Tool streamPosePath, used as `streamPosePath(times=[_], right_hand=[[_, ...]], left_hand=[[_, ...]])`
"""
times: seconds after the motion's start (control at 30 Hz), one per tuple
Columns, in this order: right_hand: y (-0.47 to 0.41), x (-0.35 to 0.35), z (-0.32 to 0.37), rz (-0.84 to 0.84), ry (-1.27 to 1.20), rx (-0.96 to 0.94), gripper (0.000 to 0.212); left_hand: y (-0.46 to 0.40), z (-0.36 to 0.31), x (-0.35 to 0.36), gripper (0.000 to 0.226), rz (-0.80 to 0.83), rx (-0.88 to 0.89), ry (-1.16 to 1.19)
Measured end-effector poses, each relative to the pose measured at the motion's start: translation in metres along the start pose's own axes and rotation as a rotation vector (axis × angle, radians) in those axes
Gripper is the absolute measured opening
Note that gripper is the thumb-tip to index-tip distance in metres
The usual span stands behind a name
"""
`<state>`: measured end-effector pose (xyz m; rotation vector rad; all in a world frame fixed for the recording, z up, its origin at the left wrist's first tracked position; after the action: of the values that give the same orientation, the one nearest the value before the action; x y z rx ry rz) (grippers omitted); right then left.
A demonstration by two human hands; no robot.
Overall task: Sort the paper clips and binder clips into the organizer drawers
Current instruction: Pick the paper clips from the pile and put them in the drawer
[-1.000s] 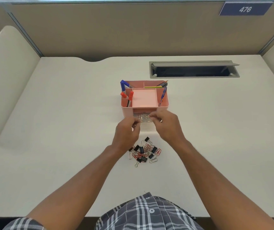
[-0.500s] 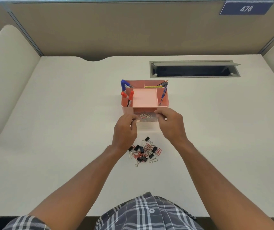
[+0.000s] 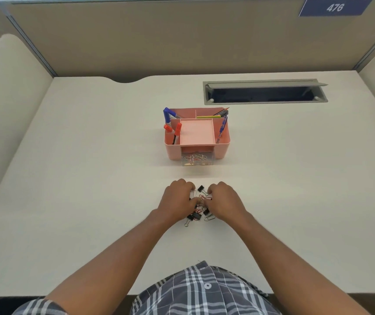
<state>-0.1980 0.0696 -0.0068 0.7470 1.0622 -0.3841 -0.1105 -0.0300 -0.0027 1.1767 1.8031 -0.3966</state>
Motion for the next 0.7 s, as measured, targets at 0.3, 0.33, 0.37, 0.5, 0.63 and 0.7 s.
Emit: streamPosePath(times=[0.3,0.33,0.37,0.5,0.63,0.7], right_hand=[[-0.003,0.000,0.009,-0.072,-0.024,-0.040,0.014],[-0.004,-0.001,0.008,-0.070,-0.034,-0.040,0.013],[-0.004,-0.002,0.006,-0.065,-0.043,-0.040,0.013],[-0.004,-0.005,0.002,-0.037,-0.076,-0.033,0.015],[-0.002,-0.007,0.002,-0.026,-0.086,-0.049,0.017],[-0.001,-0.008,0.001,-0.033,-0.085,-0.046,0.015]], left_hand=[[-0.002,-0.004,0.001,0.028,-0.013,-0.012,-0.020],[-0.002,-0.002,0.001,0.027,-0.020,-0.016,-0.010],[-0.001,0.000,0.000,0.027,-0.029,-0.021,0.002],[0.002,0.009,-0.002,0.030,-0.038,-0.055,0.061],[0.005,0.015,-0.004,0.040,-0.032,-0.103,0.142],[0.008,0.014,-0.005,0.032,-0.027,-0.090,0.166]])
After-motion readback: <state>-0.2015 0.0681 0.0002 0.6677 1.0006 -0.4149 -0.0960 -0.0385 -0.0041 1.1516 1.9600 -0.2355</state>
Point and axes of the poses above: each hand's wrist, its own y-axis away from the middle knuckle, its own x-axis out of the palm, z = x × y, the point moved 10 cm from there along -y, towards the middle knuckle, and after that the axes turned 5 degrees about y, right-handed, at the moved point
